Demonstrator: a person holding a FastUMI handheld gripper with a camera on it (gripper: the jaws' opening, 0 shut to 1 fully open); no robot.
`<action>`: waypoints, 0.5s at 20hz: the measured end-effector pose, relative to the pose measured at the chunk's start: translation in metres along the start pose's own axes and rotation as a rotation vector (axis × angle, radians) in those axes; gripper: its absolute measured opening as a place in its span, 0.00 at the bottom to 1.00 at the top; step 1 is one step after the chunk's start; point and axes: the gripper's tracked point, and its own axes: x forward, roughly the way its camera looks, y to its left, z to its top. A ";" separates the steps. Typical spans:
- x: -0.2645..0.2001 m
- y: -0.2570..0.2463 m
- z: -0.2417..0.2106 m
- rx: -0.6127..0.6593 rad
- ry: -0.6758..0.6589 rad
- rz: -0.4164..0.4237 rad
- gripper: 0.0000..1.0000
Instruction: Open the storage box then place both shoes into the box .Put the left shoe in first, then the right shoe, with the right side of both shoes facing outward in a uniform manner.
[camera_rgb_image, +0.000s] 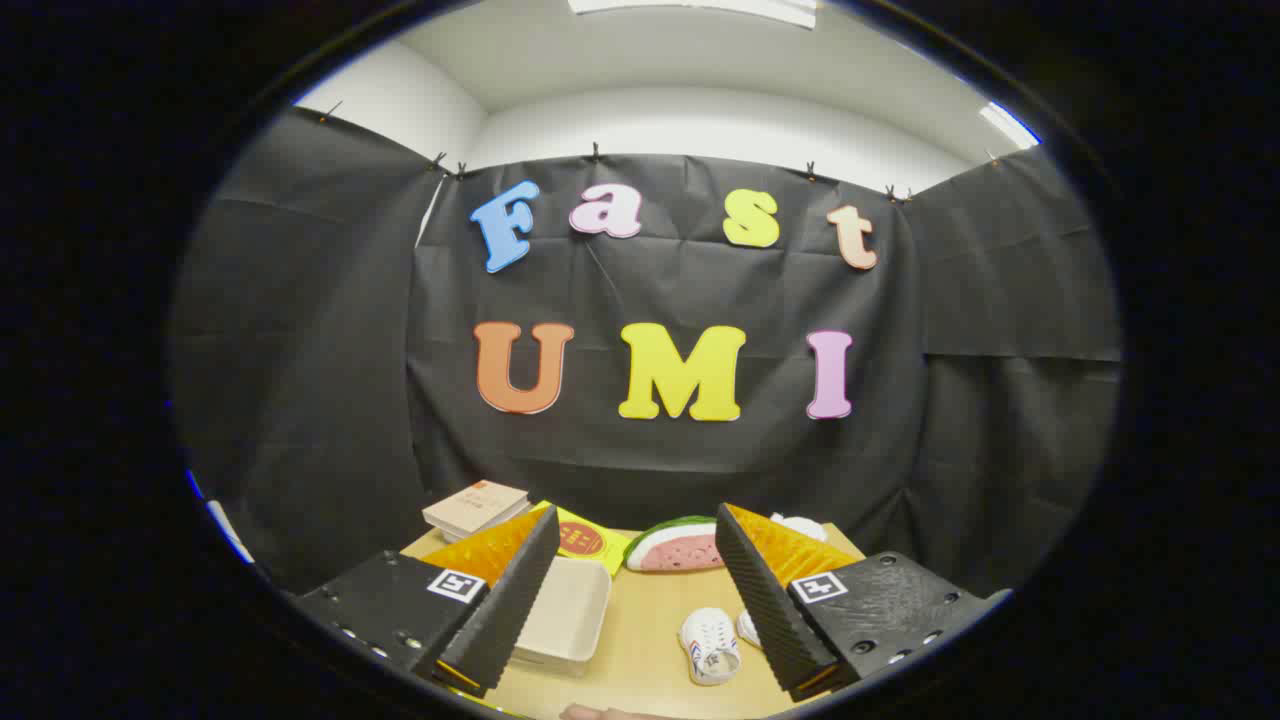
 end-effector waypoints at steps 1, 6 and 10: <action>0.002 -0.002 0.000 0.001 0.003 -0.005 0.95; 0.002 -0.013 -0.003 0.005 0.005 -0.039 0.95; 0.003 -0.024 -0.008 0.024 0.017 -0.060 0.95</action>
